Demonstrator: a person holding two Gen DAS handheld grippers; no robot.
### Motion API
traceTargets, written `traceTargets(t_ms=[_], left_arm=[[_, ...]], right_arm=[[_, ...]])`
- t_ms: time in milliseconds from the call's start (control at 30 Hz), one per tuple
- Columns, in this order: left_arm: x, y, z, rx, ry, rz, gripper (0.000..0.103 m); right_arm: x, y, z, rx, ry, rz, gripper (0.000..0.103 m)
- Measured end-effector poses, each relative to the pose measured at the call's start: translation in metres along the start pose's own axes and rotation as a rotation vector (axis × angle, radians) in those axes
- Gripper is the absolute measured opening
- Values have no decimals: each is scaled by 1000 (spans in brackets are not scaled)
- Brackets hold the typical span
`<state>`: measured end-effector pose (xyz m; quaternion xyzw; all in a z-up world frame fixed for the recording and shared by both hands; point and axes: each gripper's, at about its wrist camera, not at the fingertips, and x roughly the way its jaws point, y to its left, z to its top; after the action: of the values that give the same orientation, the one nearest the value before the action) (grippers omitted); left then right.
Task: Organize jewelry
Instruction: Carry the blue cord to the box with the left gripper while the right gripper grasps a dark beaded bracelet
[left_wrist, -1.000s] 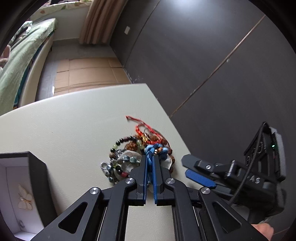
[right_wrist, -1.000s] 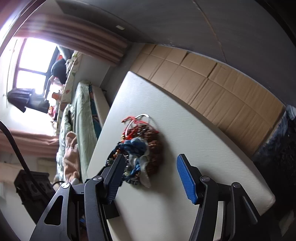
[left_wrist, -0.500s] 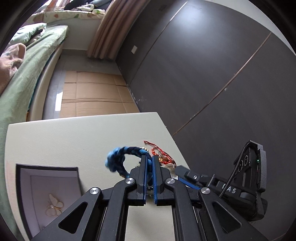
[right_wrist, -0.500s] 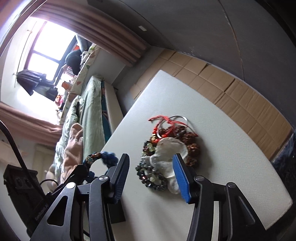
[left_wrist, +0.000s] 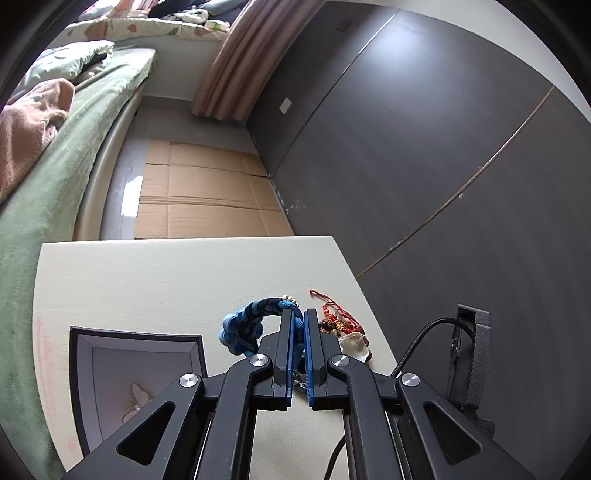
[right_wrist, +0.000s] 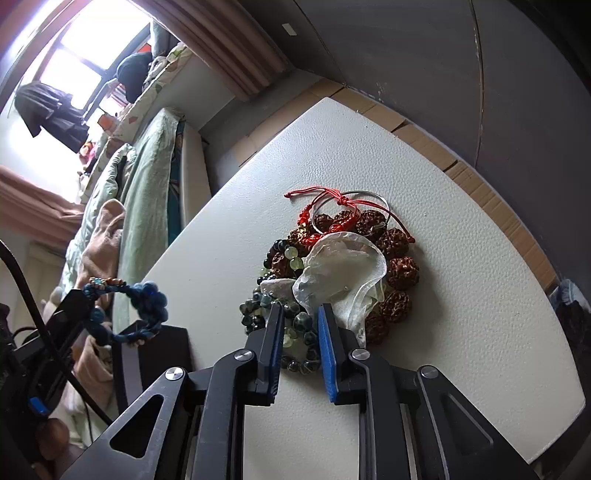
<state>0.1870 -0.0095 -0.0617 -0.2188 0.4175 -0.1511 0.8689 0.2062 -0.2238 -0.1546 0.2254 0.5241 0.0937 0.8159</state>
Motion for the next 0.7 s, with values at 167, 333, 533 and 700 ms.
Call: traceTargets(t_ms=[167,333,533,700], left_arm=[[-8,-1,-1,0,-5,11,5],[-23,0,-6,-4,-21,21,5],[-45,2,-12,-12,-56,31,5],[-63,9,-17,-25,-90,46,5]], right_arm=[[-11,-5,-4,20,-12,57,11],[-28,-11,-7,71,-44,204,11],[-48,1,-12,81,-125,354,11],[-53,19,-19,57,-149,411,11]])
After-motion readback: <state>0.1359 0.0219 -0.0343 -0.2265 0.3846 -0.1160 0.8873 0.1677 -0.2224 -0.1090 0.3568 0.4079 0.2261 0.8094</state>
